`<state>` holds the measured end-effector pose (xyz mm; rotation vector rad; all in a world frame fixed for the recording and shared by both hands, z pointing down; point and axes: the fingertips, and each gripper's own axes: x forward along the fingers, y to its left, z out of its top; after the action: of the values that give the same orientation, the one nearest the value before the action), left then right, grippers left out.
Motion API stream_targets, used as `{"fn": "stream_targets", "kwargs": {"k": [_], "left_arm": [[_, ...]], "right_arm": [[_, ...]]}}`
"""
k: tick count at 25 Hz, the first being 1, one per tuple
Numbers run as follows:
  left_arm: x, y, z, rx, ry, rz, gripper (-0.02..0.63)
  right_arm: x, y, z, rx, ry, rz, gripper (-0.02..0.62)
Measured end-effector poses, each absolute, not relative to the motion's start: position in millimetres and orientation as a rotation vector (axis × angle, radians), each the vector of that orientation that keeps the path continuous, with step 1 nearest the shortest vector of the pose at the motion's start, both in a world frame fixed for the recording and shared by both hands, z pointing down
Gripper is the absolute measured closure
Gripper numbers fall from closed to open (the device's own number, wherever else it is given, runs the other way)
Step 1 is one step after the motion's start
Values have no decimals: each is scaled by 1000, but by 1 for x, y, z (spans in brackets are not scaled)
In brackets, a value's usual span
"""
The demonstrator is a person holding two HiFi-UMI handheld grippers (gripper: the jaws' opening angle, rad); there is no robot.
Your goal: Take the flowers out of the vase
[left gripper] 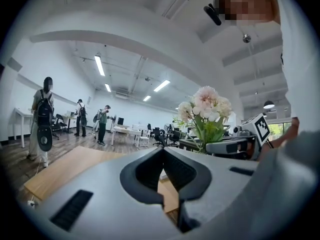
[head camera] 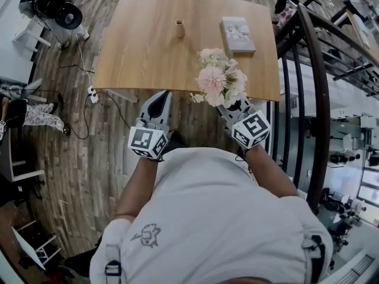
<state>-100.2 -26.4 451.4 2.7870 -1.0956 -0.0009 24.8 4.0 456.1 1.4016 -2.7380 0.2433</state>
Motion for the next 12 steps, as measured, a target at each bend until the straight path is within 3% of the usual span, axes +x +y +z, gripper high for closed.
{"fn": "stream_targets", "kwargs": {"k": [12], "left_arm": [[-77,39,454,2769,-1119,61,601]], "right_arm": [[52,69,451,1385,-2771,254,537]]}}
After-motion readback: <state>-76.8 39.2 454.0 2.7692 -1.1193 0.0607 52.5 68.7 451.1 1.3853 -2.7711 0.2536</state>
